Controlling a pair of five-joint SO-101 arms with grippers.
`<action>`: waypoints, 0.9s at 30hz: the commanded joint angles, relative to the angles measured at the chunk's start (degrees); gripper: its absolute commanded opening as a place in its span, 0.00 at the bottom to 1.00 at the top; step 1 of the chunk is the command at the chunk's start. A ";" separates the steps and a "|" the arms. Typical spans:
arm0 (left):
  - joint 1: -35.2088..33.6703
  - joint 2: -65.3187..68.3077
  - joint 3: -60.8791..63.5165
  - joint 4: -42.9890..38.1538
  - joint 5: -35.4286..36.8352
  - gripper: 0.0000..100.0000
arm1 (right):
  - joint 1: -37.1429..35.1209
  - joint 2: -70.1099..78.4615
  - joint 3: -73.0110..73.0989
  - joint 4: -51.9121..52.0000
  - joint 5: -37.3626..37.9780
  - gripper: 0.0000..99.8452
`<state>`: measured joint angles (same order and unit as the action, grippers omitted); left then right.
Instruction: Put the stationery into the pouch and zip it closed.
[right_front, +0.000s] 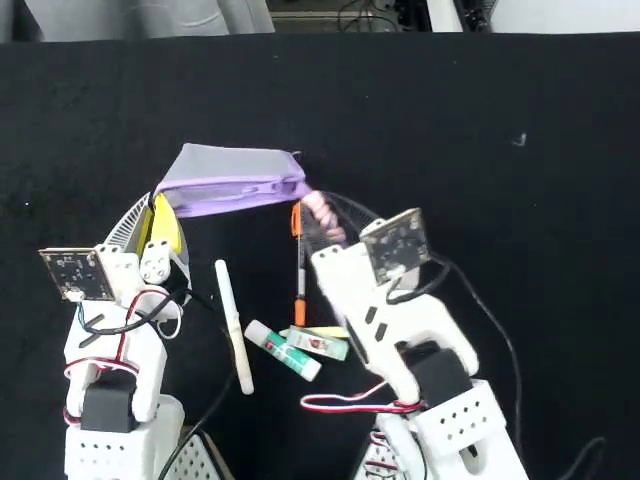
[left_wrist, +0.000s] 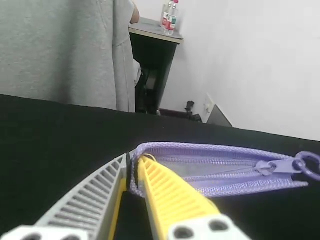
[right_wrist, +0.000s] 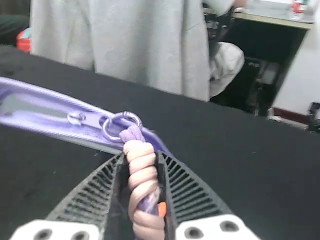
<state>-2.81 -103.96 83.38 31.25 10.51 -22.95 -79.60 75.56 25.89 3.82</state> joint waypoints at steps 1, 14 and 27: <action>-1.71 -0.62 -0.48 -1.32 0.00 0.03 | 4.84 -1.89 -6.46 2.73 0.35 0.01; -1.80 -0.53 -0.40 -1.23 0.00 0.03 | 6.95 -1.89 -13.05 14.33 0.62 0.01; -1.10 -0.18 -0.48 0.35 -2.20 0.04 | 2.29 -2.42 -16.22 21.36 3.25 0.01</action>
<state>-2.99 -103.96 83.38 31.25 10.51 -20.04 -81.01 63.69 45.49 6.55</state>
